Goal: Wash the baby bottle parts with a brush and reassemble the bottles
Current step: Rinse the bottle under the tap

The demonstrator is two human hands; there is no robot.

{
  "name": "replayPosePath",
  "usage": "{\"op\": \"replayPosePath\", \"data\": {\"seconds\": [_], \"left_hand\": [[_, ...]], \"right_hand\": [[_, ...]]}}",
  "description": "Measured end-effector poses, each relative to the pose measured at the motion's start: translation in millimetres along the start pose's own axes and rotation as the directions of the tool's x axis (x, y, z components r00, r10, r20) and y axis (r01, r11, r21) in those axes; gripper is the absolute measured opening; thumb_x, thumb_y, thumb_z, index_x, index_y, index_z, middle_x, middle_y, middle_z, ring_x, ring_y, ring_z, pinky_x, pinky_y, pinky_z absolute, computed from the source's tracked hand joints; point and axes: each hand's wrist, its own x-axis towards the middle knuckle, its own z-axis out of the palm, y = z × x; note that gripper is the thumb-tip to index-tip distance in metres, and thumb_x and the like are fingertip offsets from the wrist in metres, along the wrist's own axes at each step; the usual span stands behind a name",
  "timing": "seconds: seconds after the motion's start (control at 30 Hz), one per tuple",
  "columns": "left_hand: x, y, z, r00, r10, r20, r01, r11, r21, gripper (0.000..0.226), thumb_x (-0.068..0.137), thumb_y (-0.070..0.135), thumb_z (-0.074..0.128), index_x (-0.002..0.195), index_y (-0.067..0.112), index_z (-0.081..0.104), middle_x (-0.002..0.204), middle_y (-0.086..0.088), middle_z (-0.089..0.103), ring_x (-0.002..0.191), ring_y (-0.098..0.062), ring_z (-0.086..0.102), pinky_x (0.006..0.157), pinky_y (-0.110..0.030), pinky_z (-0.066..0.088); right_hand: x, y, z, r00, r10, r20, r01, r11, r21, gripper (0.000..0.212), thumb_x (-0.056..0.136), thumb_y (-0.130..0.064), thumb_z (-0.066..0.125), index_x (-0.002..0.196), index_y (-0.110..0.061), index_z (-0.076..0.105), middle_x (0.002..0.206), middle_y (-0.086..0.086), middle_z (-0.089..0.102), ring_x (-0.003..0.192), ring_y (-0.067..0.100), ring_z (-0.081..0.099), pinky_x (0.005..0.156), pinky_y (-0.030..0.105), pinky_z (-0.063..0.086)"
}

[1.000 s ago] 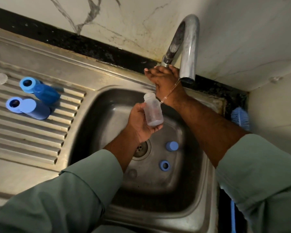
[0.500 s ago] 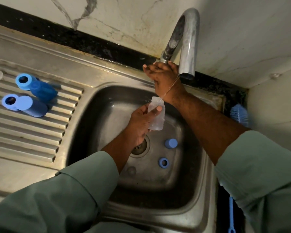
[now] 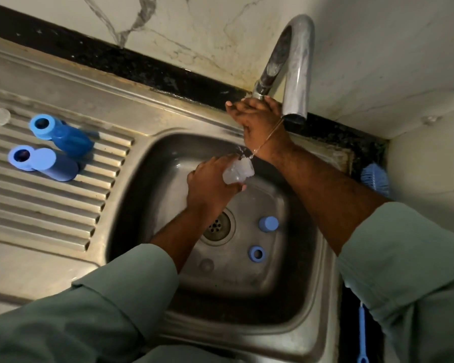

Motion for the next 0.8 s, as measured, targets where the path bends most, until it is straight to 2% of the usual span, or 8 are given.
{"op": "replayPosePath", "data": {"seconds": [0.17,0.37,0.47,0.5,0.57,0.63,0.73,0.8], "left_hand": [[-3,0,-4,0.991,0.119,0.063,-0.128,0.976,0.176,0.068,0.083,0.036,0.074,0.144,0.037,0.044,0.147,0.01,0.046,0.138,-0.019,0.035,0.11,-0.041,0.023],[1,-9,-4,0.972,0.22,0.087,-0.221,0.975,-0.004,0.069,0.083,0.025,0.076,0.144,0.025,0.045,0.147,0.0,0.047,0.142,-0.024,0.033,0.121,-0.042,0.02],[-2,-11,-6,0.978,0.186,0.099,-0.158,0.958,-0.237,0.067,0.081,0.028,0.078,0.14,0.028,0.045,0.133,0.011,0.053,0.125,-0.008,0.048,0.105,-0.018,0.037],[-3,-11,-7,0.977,0.183,0.106,-0.141,0.939,-0.314,0.066,0.081,0.029,0.078,0.138,0.031,0.045,0.126,0.018,0.053,0.116,0.0,0.05,0.096,-0.007,0.036],[-3,-10,-10,0.975,0.18,0.13,-0.106,0.893,-0.438,0.06,0.085,0.031,0.074,0.136,0.034,0.045,0.121,0.025,0.053,0.107,0.011,0.053,0.085,0.0,0.038],[-3,-9,-11,0.968,0.142,0.207,0.008,0.808,-0.59,0.051,0.09,0.03,0.068,0.136,0.033,0.046,0.12,0.02,0.059,0.108,0.011,0.056,0.084,-0.005,0.045],[-5,-8,-11,0.936,0.058,0.348,0.249,0.591,-0.768,0.046,0.09,0.035,0.065,0.134,0.024,0.054,0.119,0.006,0.065,0.111,-0.01,0.063,0.088,-0.028,0.055],[-6,-5,-11,0.903,0.034,0.428,0.365,0.463,-0.808,0.047,0.088,0.038,0.058,0.131,0.02,0.056,0.12,-0.001,0.065,0.11,-0.018,0.063,0.085,-0.033,0.056]], "right_hand": [[-2,-1,-5,0.999,-0.021,-0.031,0.021,1.0,-0.018,0.064,0.092,-0.005,0.043,0.151,-0.022,0.024,0.151,-0.007,0.036,0.141,0.015,0.026,0.101,0.014,-0.004],[-1,-1,-5,1.0,-0.023,-0.009,0.023,1.0,-0.011,0.065,0.093,-0.005,0.044,0.151,-0.022,0.022,0.152,-0.006,0.034,0.141,0.016,0.024,0.102,0.017,-0.001],[0,2,-5,1.0,-0.023,-0.018,0.023,1.0,0.011,0.066,0.092,-0.003,0.043,0.151,-0.024,0.023,0.15,-0.008,0.036,0.14,0.014,0.025,0.097,0.009,-0.002],[0,3,-3,1.0,-0.02,-0.02,0.021,0.999,0.036,0.066,0.092,-0.002,0.044,0.151,-0.025,0.024,0.151,-0.008,0.036,0.14,0.014,0.025,0.097,0.009,-0.001],[2,4,-1,1.0,-0.013,-0.006,0.013,0.999,0.047,0.067,0.091,-0.001,0.044,0.15,-0.026,0.024,0.152,-0.008,0.035,0.141,0.014,0.025,0.098,0.012,0.002],[3,7,-1,0.999,-0.031,-0.018,0.032,0.998,0.048,0.066,0.09,0.0,0.045,0.149,-0.026,0.028,0.15,-0.007,0.037,0.139,0.015,0.028,0.092,0.007,-0.001],[6,11,-2,0.996,-0.073,-0.048,0.078,0.99,0.115,0.063,0.087,0.004,0.051,0.143,-0.021,0.041,0.141,-0.003,0.05,0.133,0.018,0.04,0.085,-0.004,-0.019],[10,16,-1,0.997,-0.068,-0.021,0.07,0.995,0.07,0.064,0.089,0.001,0.049,0.146,-0.024,0.036,0.144,-0.004,0.046,0.135,0.017,0.037,0.085,-0.003,-0.013]]}}
